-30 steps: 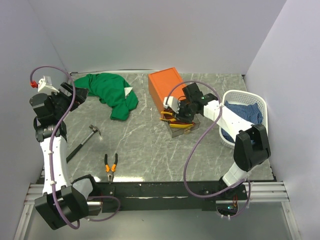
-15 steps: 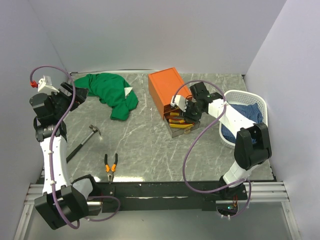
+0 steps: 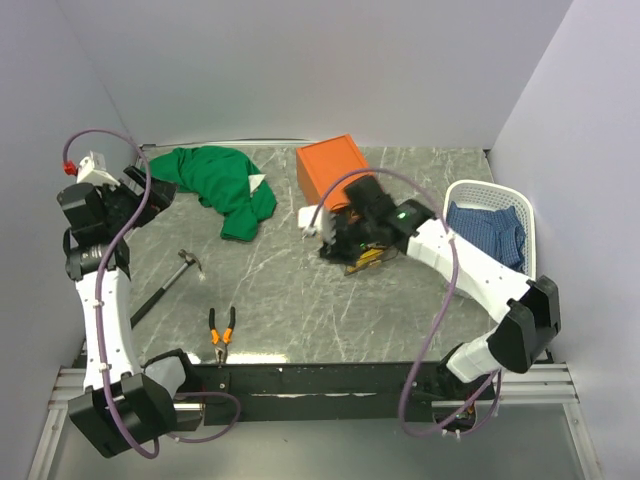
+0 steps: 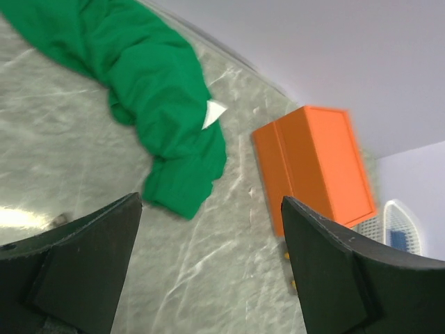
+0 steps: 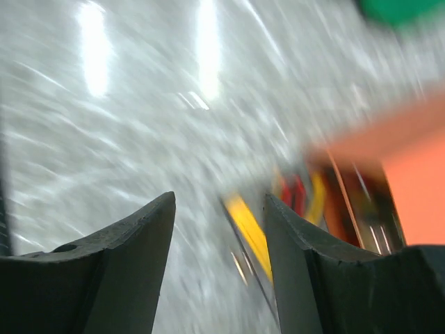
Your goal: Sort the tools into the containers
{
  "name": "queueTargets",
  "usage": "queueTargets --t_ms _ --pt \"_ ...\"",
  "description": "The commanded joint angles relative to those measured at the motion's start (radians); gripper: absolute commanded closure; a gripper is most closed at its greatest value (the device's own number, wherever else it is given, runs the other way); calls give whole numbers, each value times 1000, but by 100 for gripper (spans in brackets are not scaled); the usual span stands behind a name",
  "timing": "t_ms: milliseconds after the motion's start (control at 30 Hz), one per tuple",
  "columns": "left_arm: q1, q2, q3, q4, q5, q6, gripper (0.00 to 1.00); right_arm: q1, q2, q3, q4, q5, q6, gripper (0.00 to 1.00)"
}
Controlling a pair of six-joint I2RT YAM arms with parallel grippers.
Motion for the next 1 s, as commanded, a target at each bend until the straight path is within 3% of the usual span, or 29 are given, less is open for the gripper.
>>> queueTargets --t_ms 0,33,100,200,300,400,800,967 --pt "-4 31 170 -282 -59 193 12 145 40 38 57 -76 56 38" --pt "-3 76 201 -422 -63 227 13 166 57 44 85 -84 59 38" --pt "2 87 265 -514 -111 308 13 242 115 72 110 -111 35 38" --pt "13 -3 239 -479 -199 301 9 341 213 109 168 -177 -63 38" --pt "17 -65 207 -402 -202 252 6 425 324 144 271 -217 -94 37" --pt "43 -85 193 -381 -164 195 6 495 443 233 266 -233 -136 37" --pt "94 -175 133 -371 -54 181 7 567 749 469 298 -223 -93 38" --pt "94 -198 112 -371 -26 167 7 566 852 586 202 -213 -136 40"
